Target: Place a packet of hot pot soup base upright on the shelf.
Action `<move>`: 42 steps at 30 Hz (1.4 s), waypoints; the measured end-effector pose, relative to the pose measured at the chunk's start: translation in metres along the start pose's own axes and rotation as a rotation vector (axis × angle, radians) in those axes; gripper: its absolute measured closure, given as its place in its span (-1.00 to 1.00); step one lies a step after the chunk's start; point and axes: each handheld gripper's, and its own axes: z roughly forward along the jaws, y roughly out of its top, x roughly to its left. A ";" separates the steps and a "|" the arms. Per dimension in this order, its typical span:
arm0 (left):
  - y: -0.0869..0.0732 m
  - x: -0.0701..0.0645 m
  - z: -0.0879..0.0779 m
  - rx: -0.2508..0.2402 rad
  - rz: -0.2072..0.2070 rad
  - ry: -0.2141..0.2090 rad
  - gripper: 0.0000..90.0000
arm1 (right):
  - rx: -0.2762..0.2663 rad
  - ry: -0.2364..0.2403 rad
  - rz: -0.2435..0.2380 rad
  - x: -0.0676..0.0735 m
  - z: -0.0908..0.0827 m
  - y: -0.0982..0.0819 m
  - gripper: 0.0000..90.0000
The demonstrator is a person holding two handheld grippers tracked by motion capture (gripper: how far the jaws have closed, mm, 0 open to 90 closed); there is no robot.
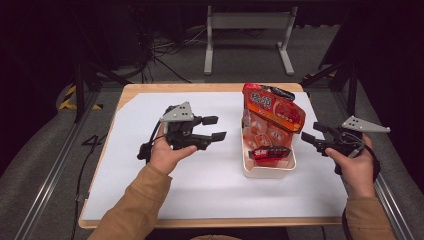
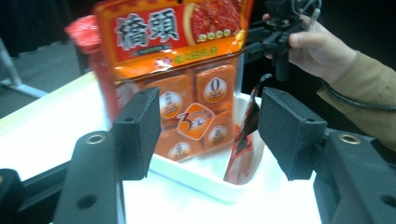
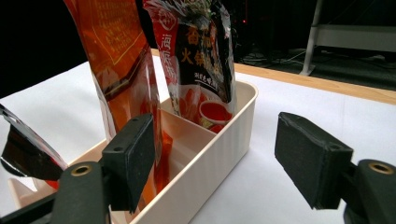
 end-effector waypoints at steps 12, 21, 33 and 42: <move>-0.028 0.013 -0.056 -0.005 -0.024 0.149 -0.23 | 0.009 0.002 0.003 0.000 -0.001 -0.004 -0.38; -0.053 0.021 -0.092 -0.020 -0.069 0.198 -0.27 | 0.020 0.003 -0.001 0.000 0.000 -0.007 -0.42; -0.088 0.032 -0.120 -0.021 -0.094 0.290 -0.31 | 0.025 0.003 0.003 -0.004 0.002 -0.012 -0.44; -0.097 0.034 -0.123 -0.014 -0.125 0.294 -0.31 | 0.014 0.003 -0.001 -0.005 0.003 -0.011 -0.45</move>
